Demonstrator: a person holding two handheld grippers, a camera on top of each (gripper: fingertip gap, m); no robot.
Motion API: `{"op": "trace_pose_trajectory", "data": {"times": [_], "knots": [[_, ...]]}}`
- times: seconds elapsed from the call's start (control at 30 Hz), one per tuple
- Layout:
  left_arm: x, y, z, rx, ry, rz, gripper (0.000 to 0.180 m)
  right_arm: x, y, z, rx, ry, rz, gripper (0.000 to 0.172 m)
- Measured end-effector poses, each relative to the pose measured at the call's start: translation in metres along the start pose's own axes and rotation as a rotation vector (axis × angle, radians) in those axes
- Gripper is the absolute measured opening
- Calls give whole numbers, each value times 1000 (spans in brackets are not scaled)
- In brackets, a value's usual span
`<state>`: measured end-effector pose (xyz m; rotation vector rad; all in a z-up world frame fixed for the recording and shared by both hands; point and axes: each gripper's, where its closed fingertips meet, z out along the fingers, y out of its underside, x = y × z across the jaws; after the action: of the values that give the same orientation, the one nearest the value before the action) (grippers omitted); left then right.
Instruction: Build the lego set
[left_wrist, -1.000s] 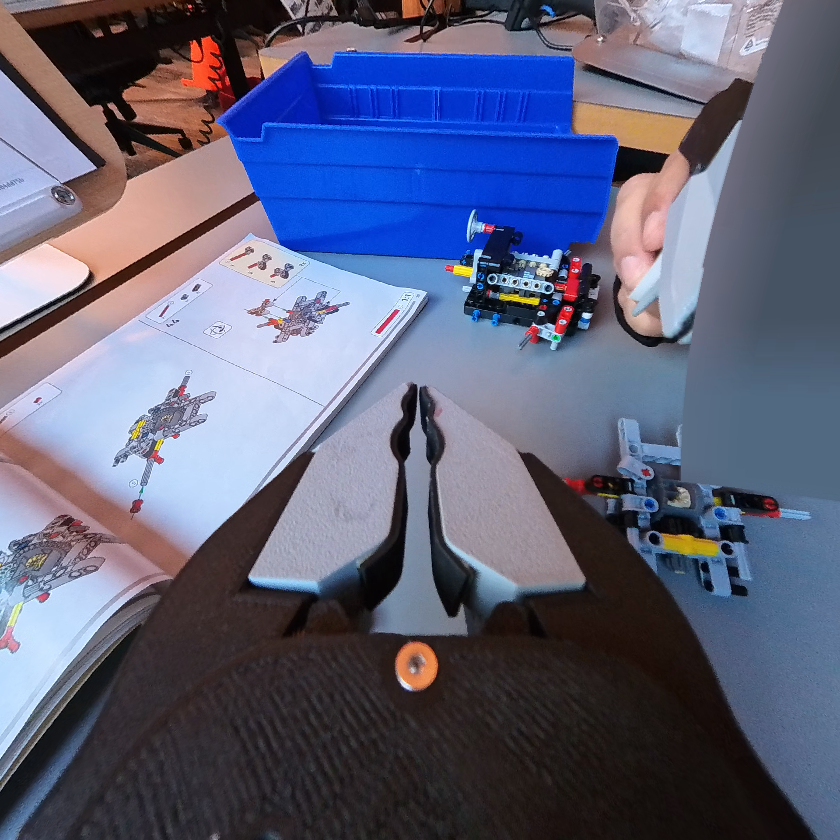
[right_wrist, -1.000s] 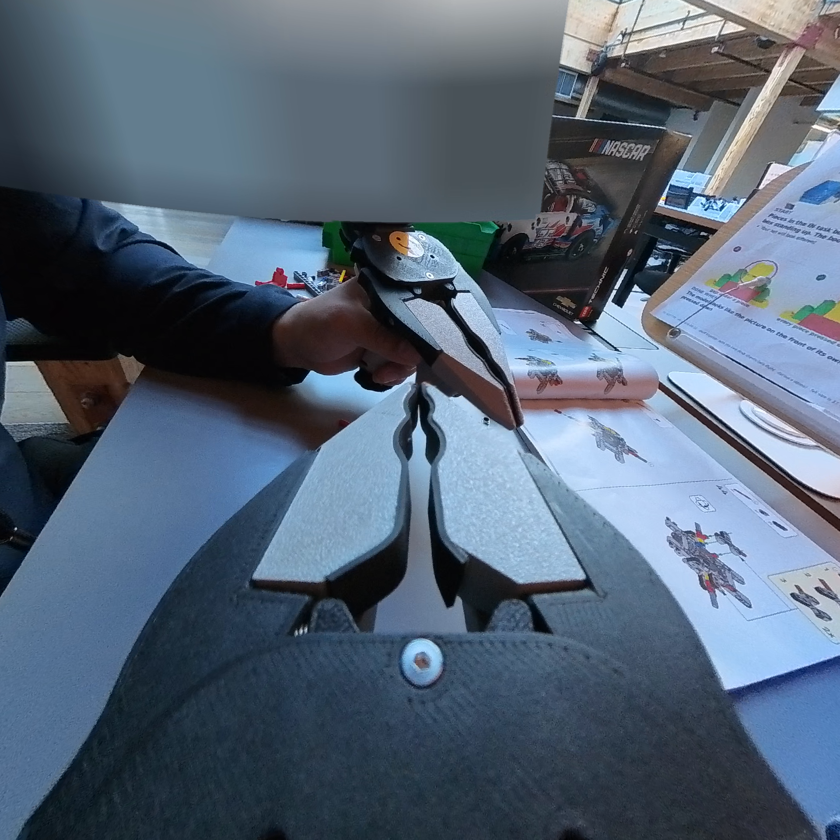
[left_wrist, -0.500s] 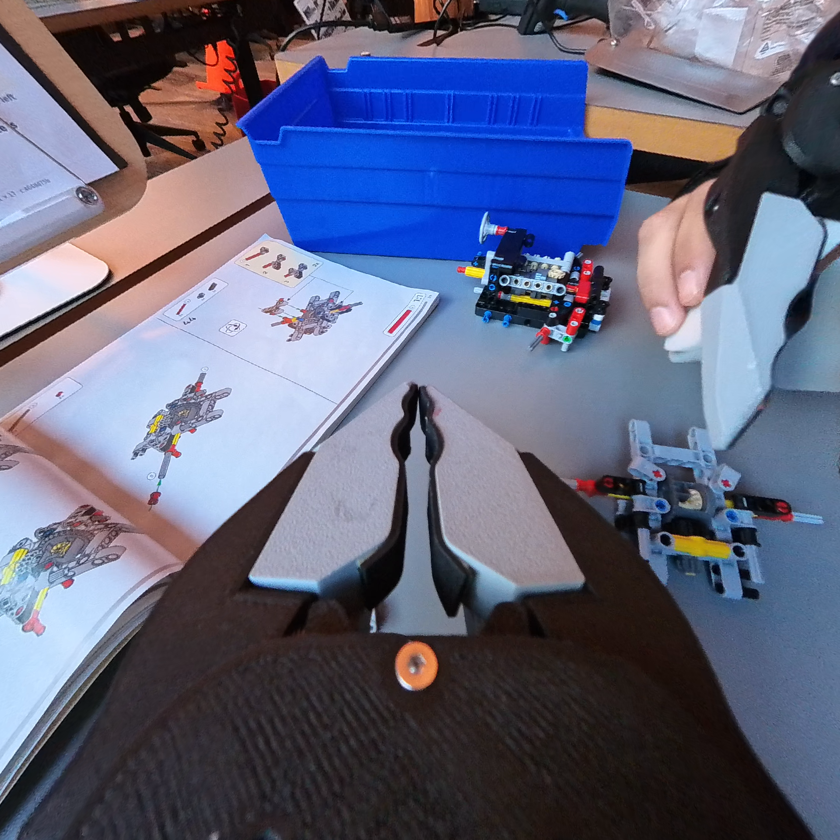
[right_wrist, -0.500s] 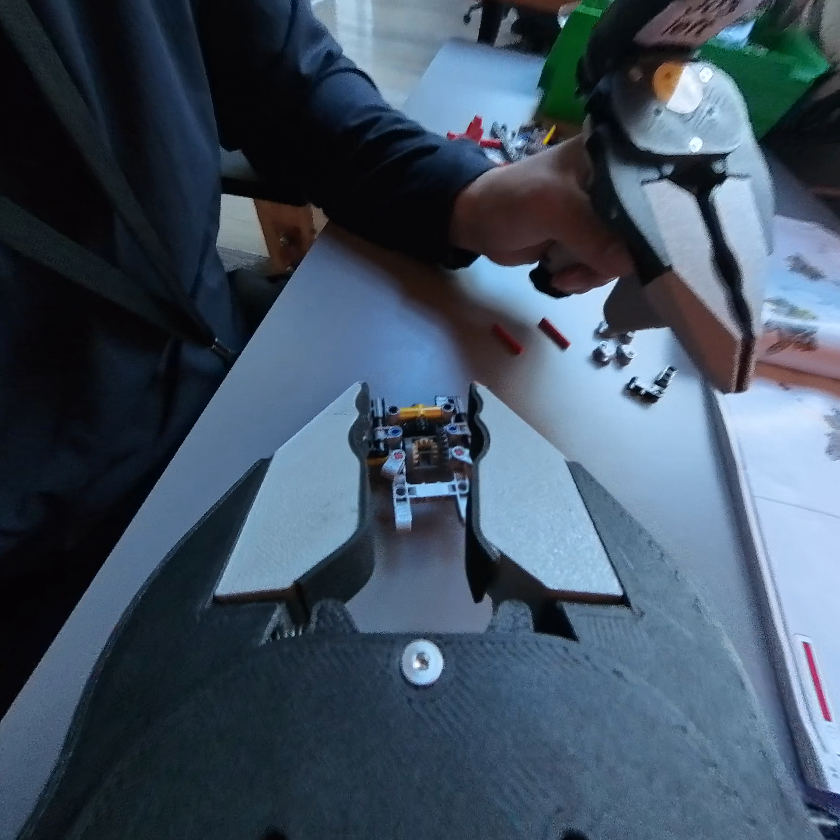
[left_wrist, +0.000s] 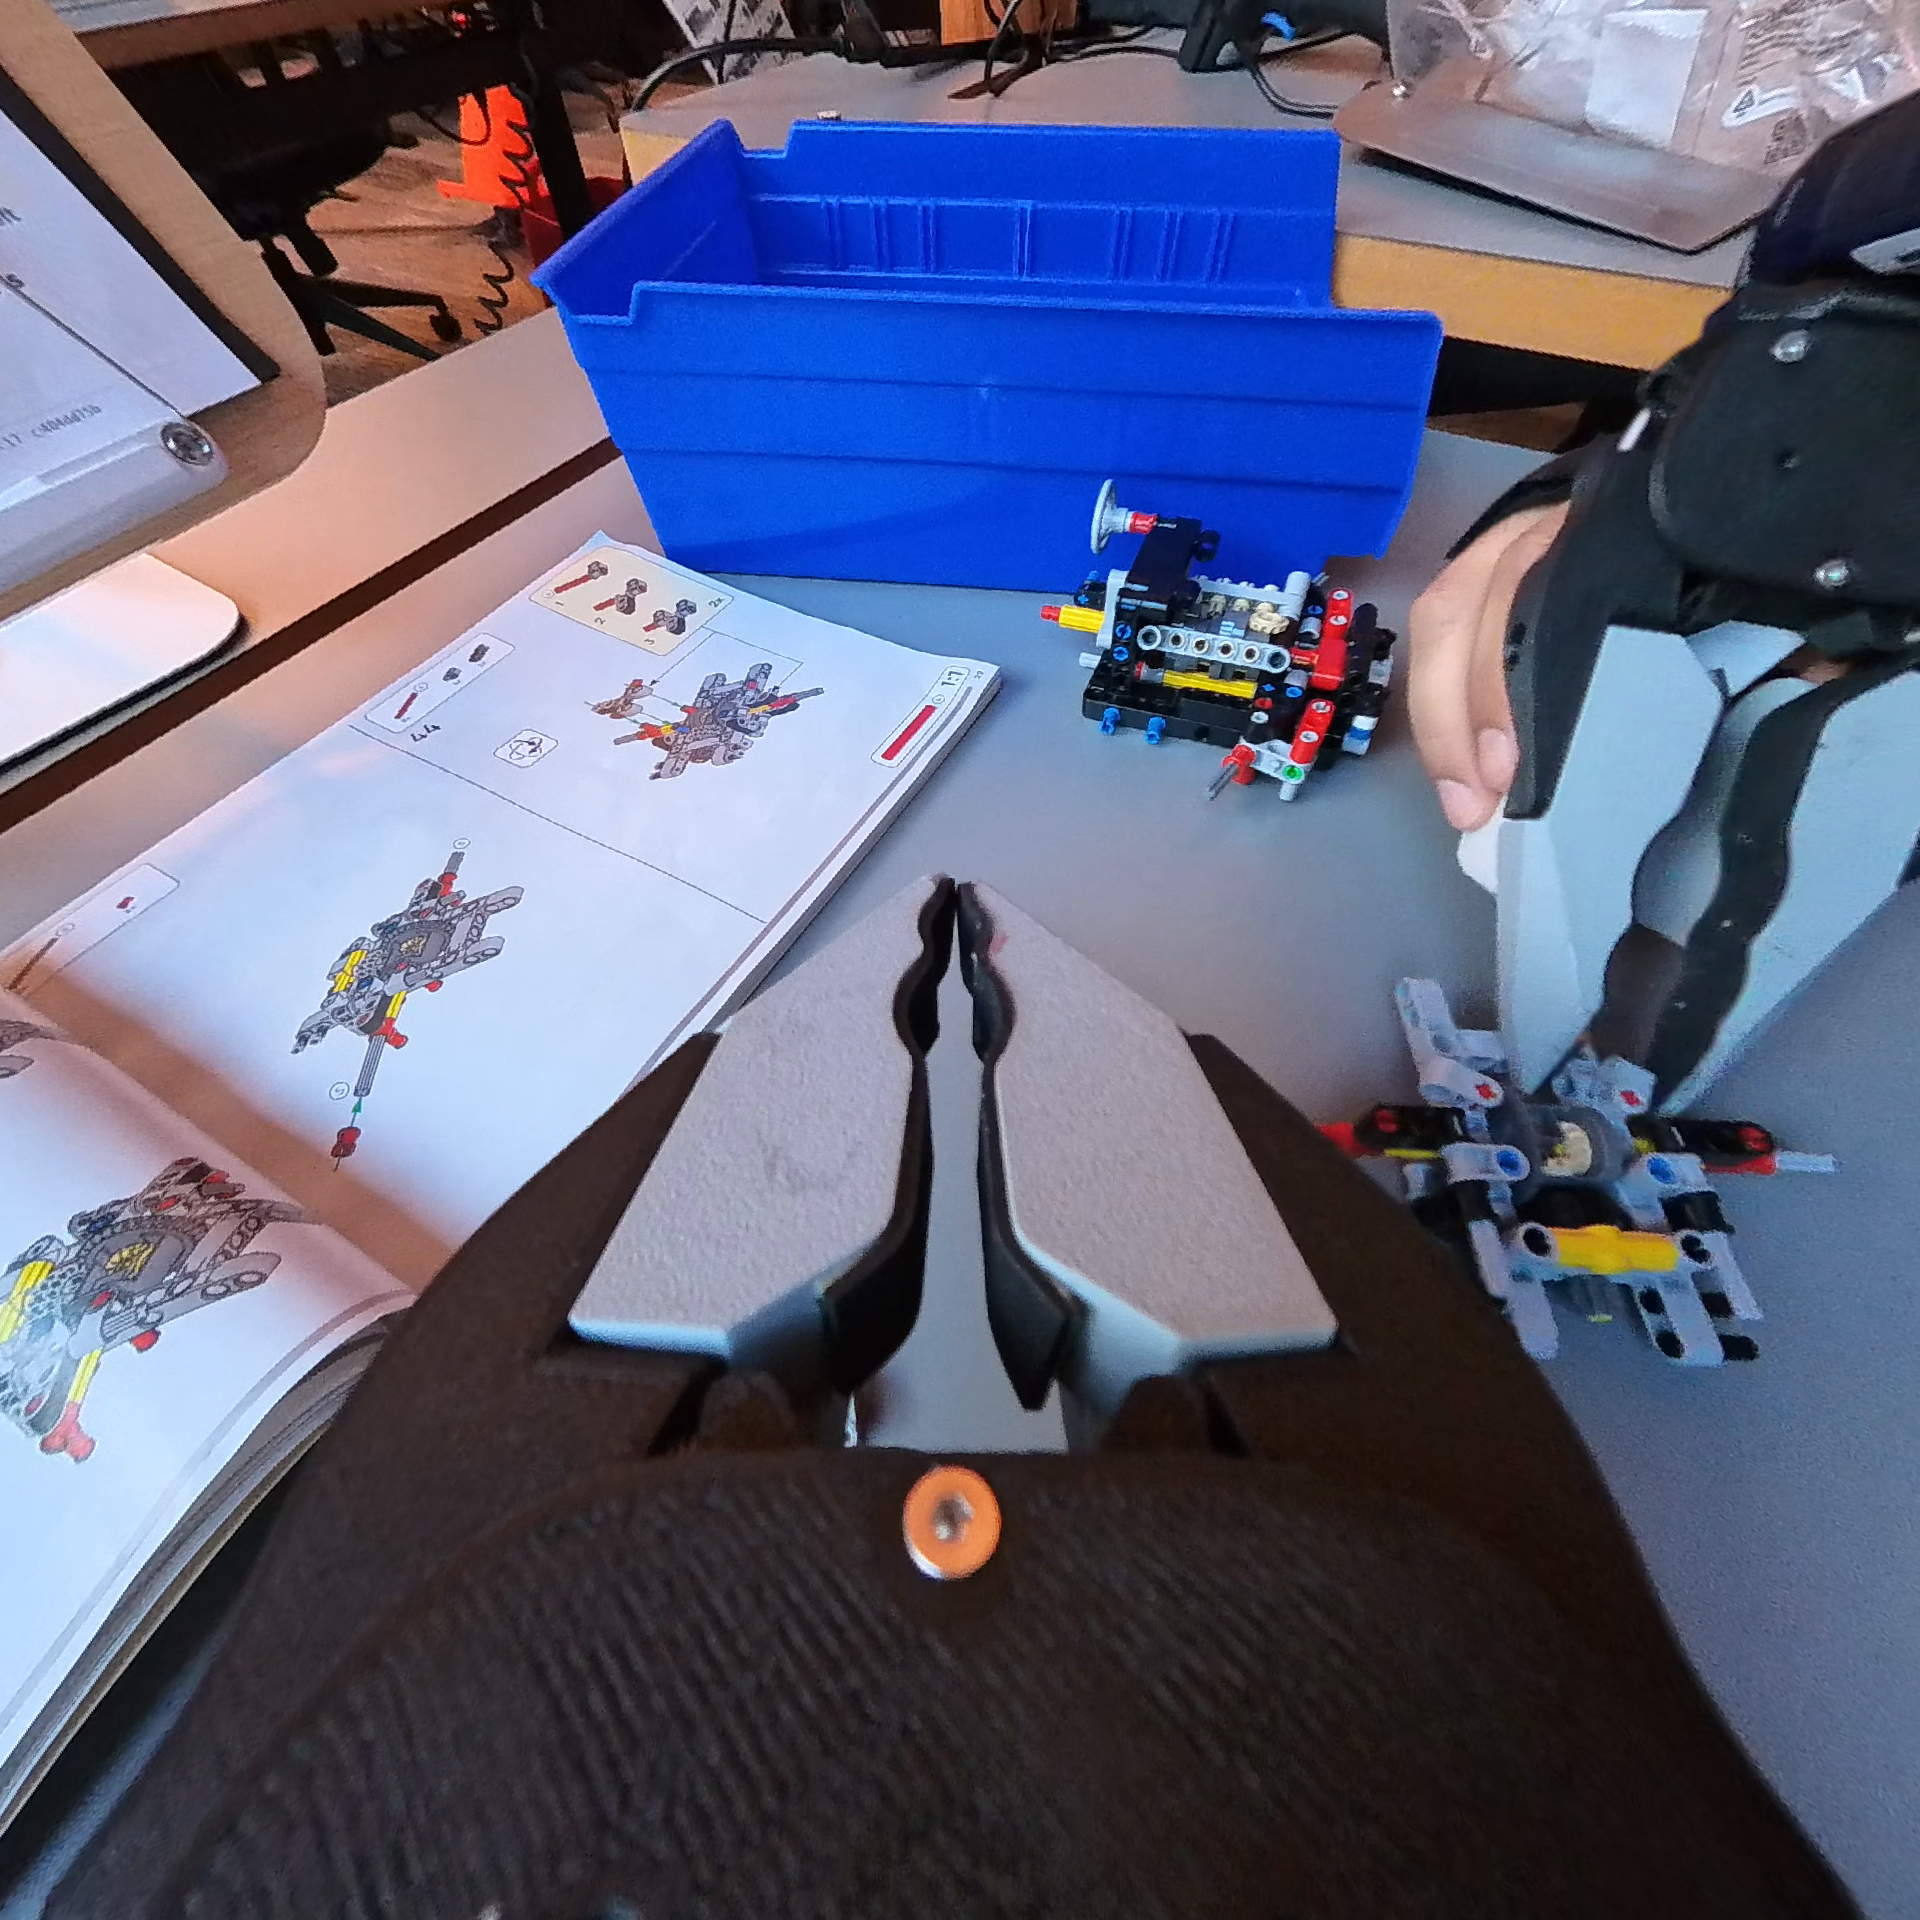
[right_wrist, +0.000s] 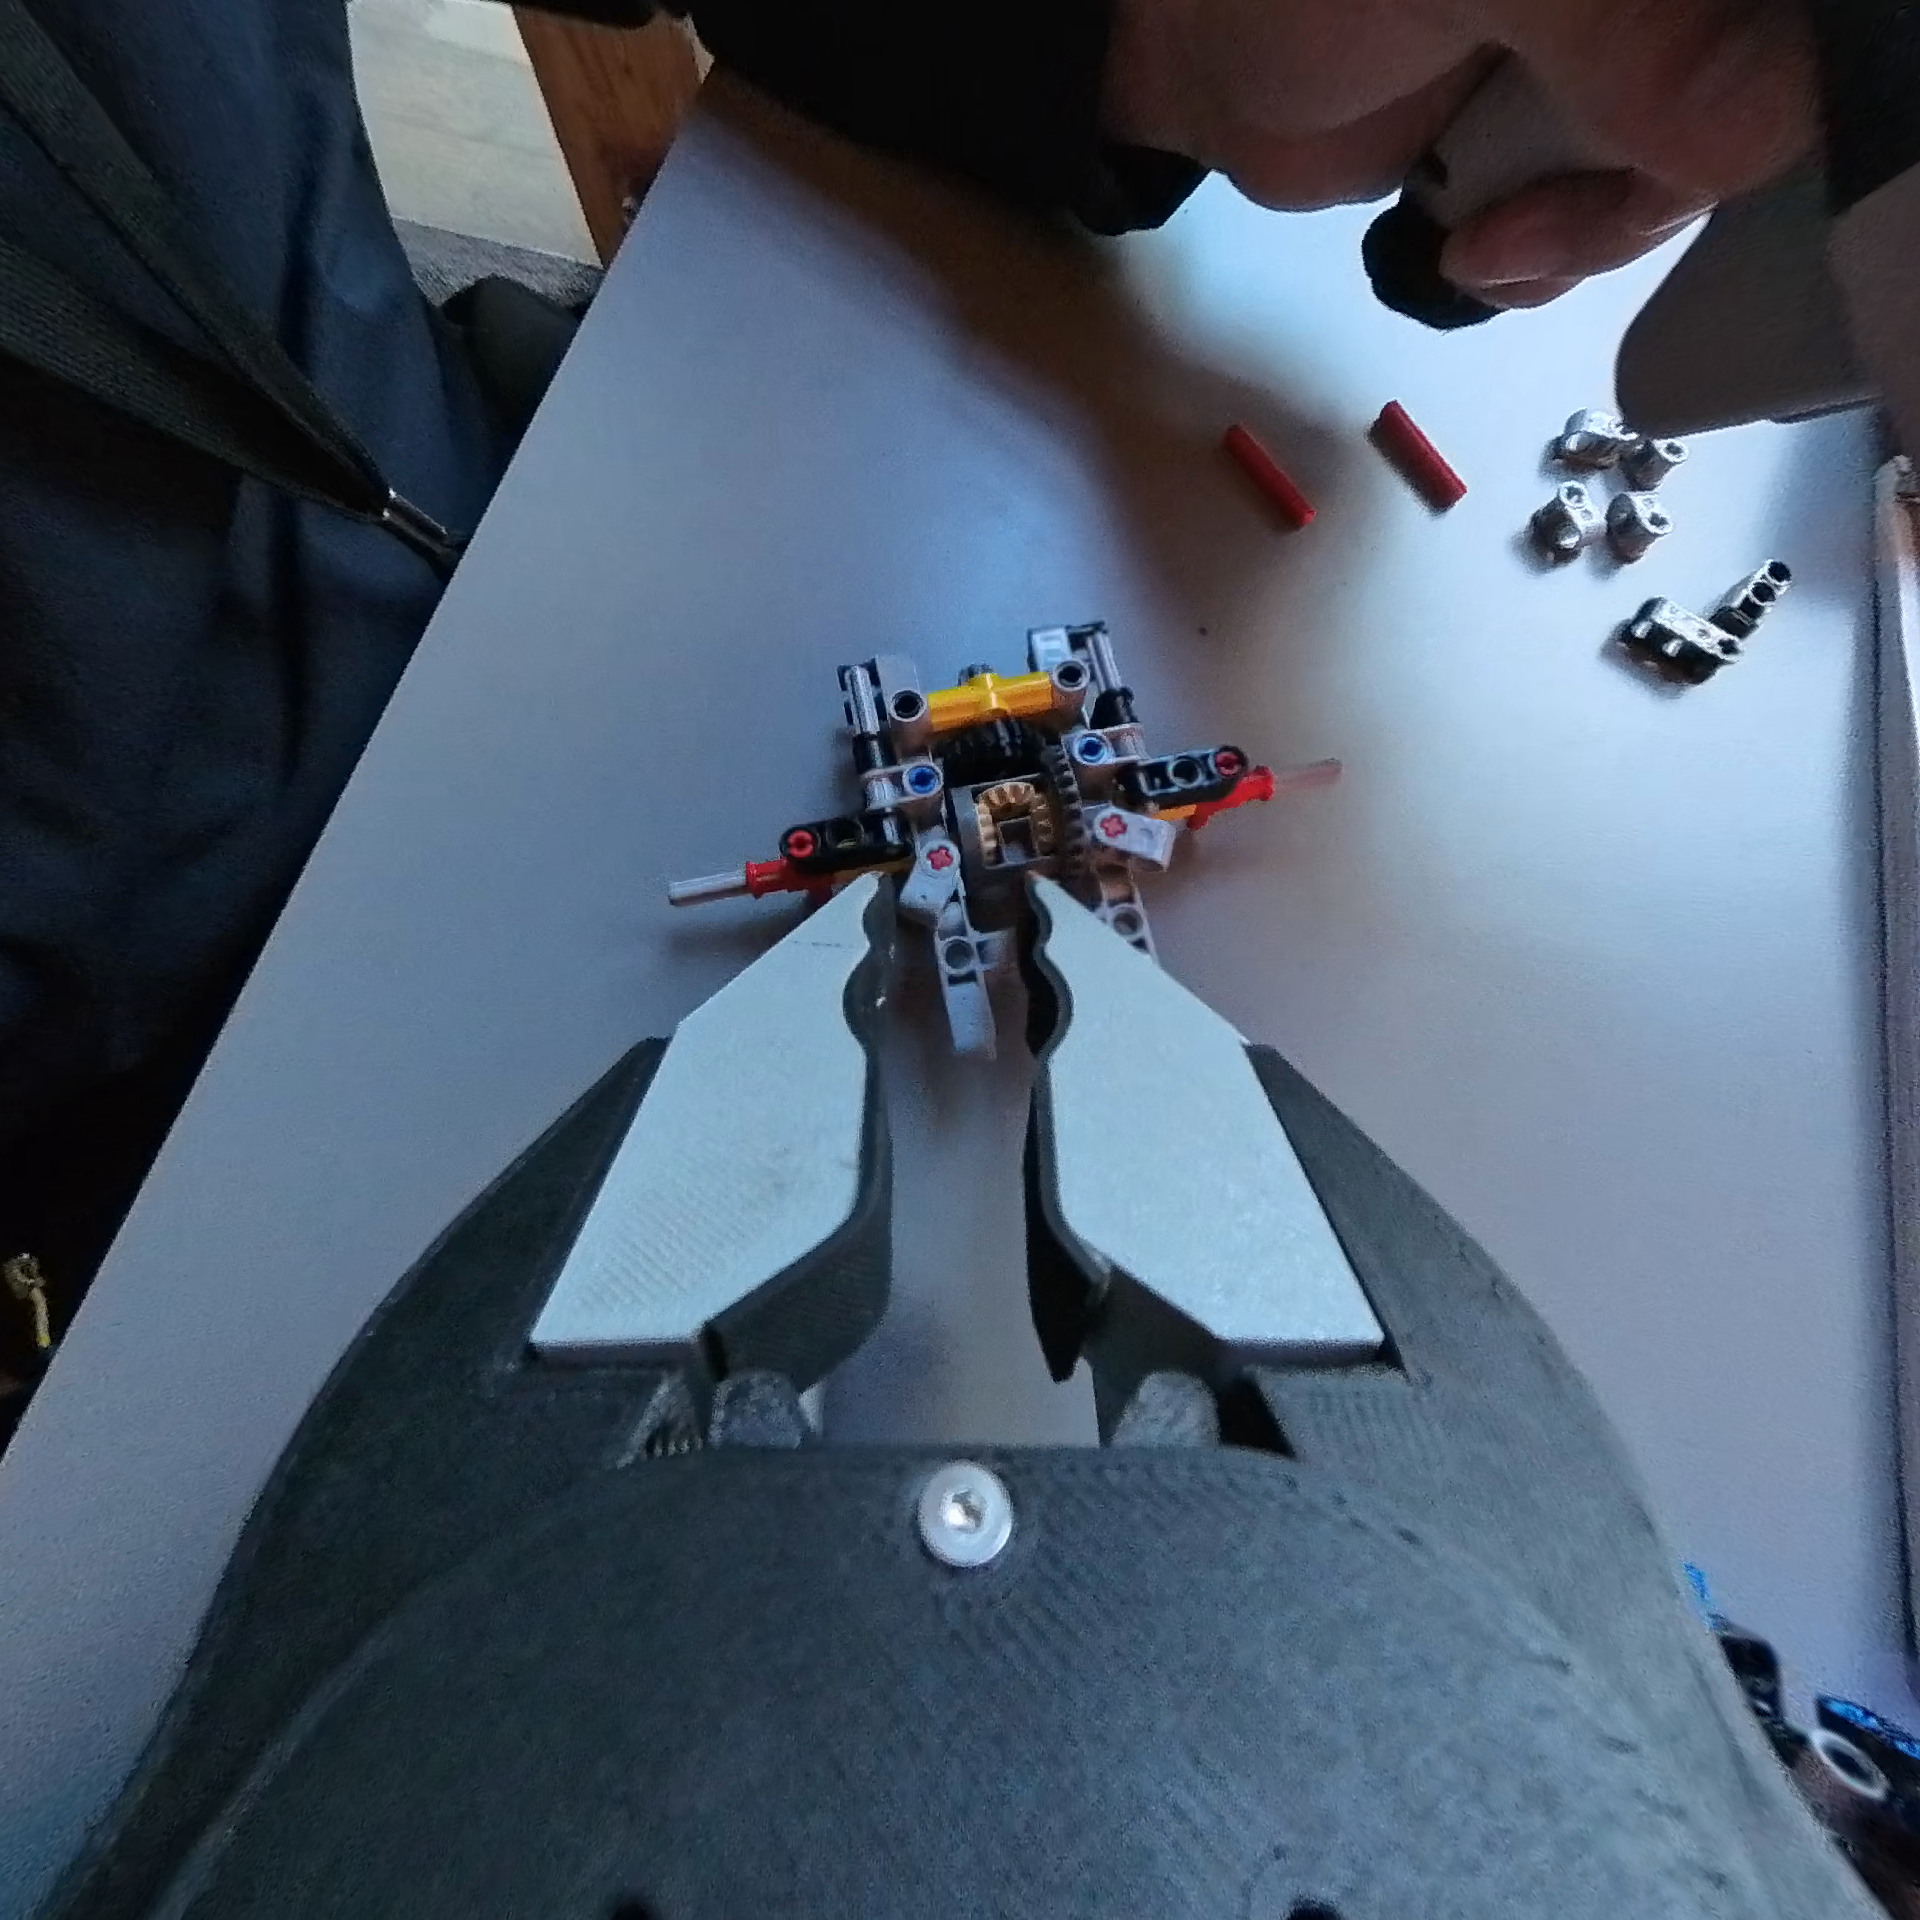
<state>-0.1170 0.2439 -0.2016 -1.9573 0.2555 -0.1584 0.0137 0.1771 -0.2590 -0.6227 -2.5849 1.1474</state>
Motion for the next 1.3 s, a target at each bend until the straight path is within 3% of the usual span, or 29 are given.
{"op": "trace_pose_trajectory", "data": {"times": [0.1, 0.7, 1.3], "knots": [[0, 0, 0, -1, -1, 1, 0, 3, 0, 3, -4, 16, 1, 10], [-1, 0, 0, -1, -5, 4, 0, 26, -3, 7, 27, 134, 41, 10], [-1, -1, -1, 5, -6, 3, 0, 20, -15, 2, 107, 106, 26, 12]]}}
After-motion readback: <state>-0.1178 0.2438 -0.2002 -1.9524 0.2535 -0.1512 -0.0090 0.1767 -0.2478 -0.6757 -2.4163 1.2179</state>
